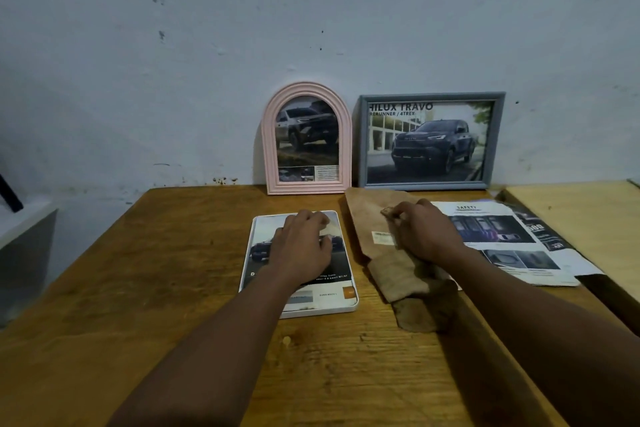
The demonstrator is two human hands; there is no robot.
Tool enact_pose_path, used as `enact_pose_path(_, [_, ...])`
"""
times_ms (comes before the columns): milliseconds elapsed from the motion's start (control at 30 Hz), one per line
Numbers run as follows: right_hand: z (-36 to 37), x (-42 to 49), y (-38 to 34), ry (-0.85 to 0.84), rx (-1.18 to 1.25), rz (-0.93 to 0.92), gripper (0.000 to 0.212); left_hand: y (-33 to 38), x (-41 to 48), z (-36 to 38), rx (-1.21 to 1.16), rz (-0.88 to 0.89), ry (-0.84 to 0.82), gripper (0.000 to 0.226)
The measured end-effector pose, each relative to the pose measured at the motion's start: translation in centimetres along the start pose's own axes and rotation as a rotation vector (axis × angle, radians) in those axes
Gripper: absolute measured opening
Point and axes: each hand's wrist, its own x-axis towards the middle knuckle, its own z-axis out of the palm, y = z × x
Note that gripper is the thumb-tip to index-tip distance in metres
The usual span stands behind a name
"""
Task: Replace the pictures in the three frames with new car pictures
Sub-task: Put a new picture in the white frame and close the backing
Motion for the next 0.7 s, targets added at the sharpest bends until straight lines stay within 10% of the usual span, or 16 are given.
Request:
enact_pose_path(400, [-3.3,0.0,-4.9,0.1,0.164,-0.185,0.03,-1.4,-0.8,-2.9,-0.211,-0.066,0.056,0.045])
enact_pose_path(700, [-1.6,-1.6,-14.1,-0.118,-0.213,-0.358,0.029,-5.4,-2.7,-7.7,-0.547,-0.34,0.281,0.05])
